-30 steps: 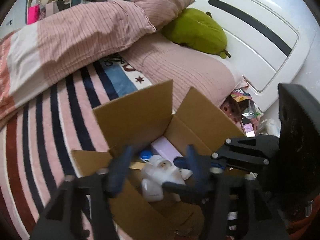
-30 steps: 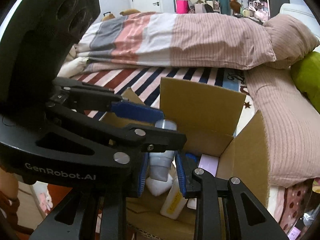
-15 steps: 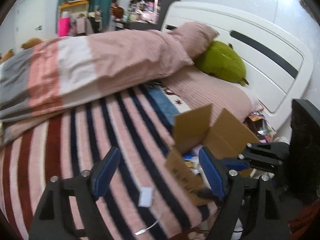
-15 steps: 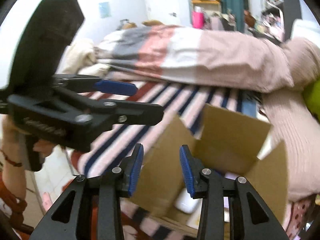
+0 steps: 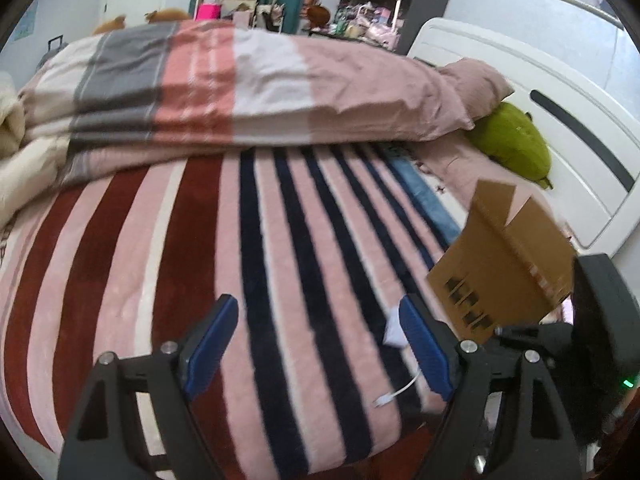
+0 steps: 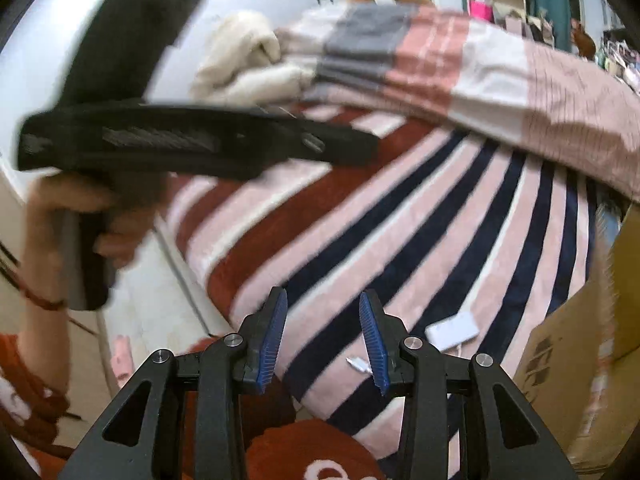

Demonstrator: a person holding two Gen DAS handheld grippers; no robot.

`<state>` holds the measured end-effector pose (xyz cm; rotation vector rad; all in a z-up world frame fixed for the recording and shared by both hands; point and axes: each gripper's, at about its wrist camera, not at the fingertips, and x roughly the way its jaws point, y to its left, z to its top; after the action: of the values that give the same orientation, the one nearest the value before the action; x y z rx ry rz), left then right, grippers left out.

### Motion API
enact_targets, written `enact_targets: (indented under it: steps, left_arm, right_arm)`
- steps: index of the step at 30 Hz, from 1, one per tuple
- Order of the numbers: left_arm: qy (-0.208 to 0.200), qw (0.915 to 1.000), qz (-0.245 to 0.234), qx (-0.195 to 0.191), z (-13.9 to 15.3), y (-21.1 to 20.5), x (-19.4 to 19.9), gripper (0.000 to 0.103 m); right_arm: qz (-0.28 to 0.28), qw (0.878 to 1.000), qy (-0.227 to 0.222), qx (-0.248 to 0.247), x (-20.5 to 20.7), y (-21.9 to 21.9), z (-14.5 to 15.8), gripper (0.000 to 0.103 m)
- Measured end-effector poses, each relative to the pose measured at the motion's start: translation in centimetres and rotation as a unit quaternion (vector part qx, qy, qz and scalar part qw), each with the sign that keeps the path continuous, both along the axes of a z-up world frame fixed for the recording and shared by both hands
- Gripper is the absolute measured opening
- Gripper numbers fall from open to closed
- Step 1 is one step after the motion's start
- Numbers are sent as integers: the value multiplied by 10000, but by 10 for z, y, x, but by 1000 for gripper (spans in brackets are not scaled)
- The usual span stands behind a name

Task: Organize rigid objects
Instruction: 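Grasp the white card reader with cable using the right gripper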

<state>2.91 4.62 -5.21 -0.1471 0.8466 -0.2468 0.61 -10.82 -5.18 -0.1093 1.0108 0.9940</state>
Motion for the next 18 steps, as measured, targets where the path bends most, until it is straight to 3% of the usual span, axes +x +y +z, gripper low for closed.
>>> enact_targets:
  steps: [2,3,8,12,14,15,17,18]
  left_arm:
    - [80,9999,58,21,-13,8,-5,80]
    - [122,9999,77,8,-18,10,-6,80]
    - [246,9996,99,-84,-33,17,-10,80]
    - [251,9995,99,-168,-33,19,-11,80]
    - [257,9995,117,-151,-33,20,-11,80]
    - [263,9995,118,-151,-33,20,-11,80]
    - [284,9994,115,-169,-33,20,-10,80]
    - [292,9994,105,-177,-33,20,-10,80]
  right_arm:
    - [-179,9993,9,-320,2,5,-21,44]
    - [-372,9976,-7,-577,4,5,-35,54]
    - [-977,9853,-61,-1403,20,-4,-82,55]
    - [-1214,9758,-250,-1799,37,-7,-100,55]
    - [-1271,9751,-15,-1818,44,-9,-110,55]
    - [-1317,9763,83,-1715,49,-12,-112,54]
    - [-1333,9782,86,-1590,51,-15,-111,34]
    - [-1346,9782,34,-1583,50,-15,-109,30]
